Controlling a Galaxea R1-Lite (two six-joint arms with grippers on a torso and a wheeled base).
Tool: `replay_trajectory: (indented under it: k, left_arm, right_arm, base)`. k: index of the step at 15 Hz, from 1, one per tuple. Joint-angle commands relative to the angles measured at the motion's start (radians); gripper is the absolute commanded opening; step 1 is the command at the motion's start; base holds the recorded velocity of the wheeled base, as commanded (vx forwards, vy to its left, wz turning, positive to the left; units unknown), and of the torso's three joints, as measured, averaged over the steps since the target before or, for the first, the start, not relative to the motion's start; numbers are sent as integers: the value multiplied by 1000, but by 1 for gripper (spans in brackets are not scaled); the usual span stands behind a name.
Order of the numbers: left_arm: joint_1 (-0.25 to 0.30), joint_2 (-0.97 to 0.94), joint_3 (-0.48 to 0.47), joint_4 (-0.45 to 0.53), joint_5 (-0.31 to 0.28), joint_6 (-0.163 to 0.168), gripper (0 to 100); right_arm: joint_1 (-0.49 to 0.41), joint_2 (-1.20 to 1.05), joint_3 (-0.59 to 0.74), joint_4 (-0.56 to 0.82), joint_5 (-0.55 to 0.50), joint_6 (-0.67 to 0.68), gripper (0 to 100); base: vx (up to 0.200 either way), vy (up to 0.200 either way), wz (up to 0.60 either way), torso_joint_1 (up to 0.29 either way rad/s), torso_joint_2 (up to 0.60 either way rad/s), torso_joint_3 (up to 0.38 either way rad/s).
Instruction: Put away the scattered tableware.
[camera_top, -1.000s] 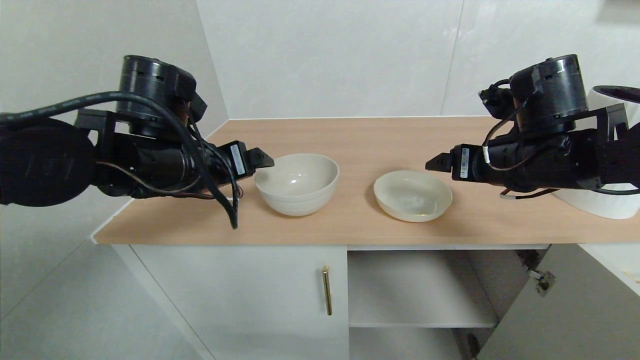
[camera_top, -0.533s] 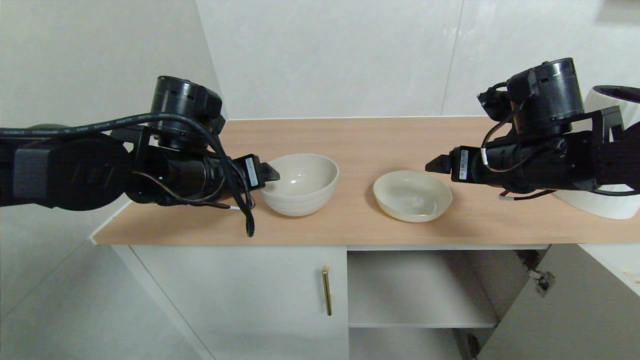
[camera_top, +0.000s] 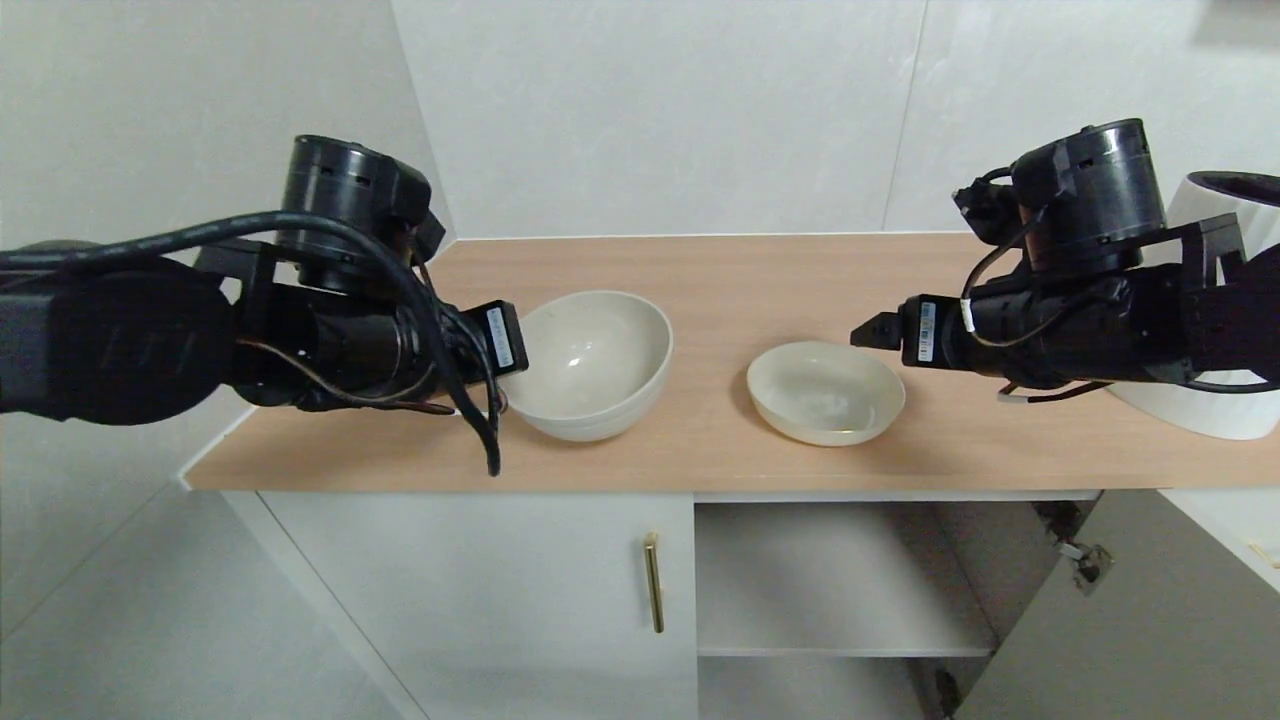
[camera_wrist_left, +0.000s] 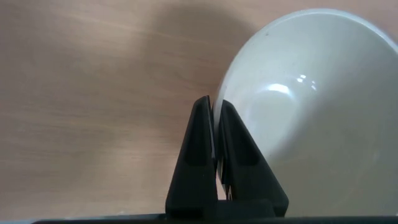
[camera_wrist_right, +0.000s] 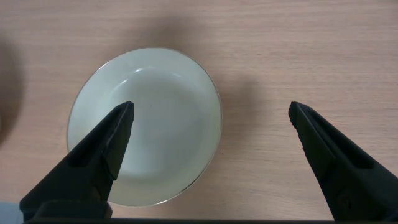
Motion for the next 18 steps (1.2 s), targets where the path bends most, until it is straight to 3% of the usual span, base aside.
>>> replay_trajectory:
  k: [1, 13, 14, 18]
  left_arm:
    - [-24, -103, 17, -1, -1, 0, 0]
    - [-38, -169, 34, -1, -4, 3, 0]
    - [-38, -169, 34, -1, -4, 1, 0]
    - [-41, -172, 36, -1, -10, 1, 0]
  right_arm:
    - [-1, 16, -2, 0, 0, 0, 100]
    - [-17, 131, -20, 2, -50, -5, 100]
    - [-15, 134, -20, 2, -50, -5, 0]
    - [-15, 134, -22, -1, -49, -2, 0]
  base:
    - [0, 0, 0, 0, 0, 0]
    - [0, 0, 0, 0, 0, 0]
    - [0, 0, 0, 0, 0, 0]
    - [0, 0, 0, 0, 0, 0]
